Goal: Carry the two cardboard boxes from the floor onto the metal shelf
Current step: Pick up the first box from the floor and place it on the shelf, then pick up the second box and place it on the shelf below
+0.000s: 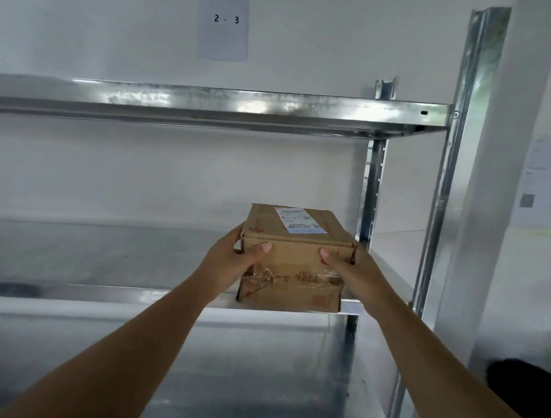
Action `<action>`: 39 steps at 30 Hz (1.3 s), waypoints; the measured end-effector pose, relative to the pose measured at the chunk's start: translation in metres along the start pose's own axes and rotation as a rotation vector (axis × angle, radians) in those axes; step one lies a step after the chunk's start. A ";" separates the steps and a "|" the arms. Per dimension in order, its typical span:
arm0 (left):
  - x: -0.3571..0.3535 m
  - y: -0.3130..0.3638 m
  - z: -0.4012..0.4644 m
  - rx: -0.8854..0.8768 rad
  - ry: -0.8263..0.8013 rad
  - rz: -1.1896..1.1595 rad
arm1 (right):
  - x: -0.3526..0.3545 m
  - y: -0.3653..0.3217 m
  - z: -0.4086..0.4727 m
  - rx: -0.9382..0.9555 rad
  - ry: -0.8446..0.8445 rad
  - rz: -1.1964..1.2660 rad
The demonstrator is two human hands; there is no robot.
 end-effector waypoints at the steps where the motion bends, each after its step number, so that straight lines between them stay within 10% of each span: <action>1: -0.005 -0.004 0.010 0.013 0.009 -0.002 | 0.002 0.004 0.011 -0.005 -0.002 -0.004; 20: -0.017 -0.017 0.020 0.038 0.017 0.023 | 0.008 0.003 0.027 -0.046 -0.084 -0.056; 39: 0.143 0.112 -0.212 -0.476 0.063 0.112 | -0.099 -0.178 -0.195 0.558 -0.095 0.062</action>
Point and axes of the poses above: each hand's wrist, its own z-axis towards the middle knuckle, its own x-axis out of the back of the hand, y = z × x, the point moved 3 cm from there along z, towards the middle knuckle, and after that the axes turned 8 degrees about -z, right-handed, at the moved point
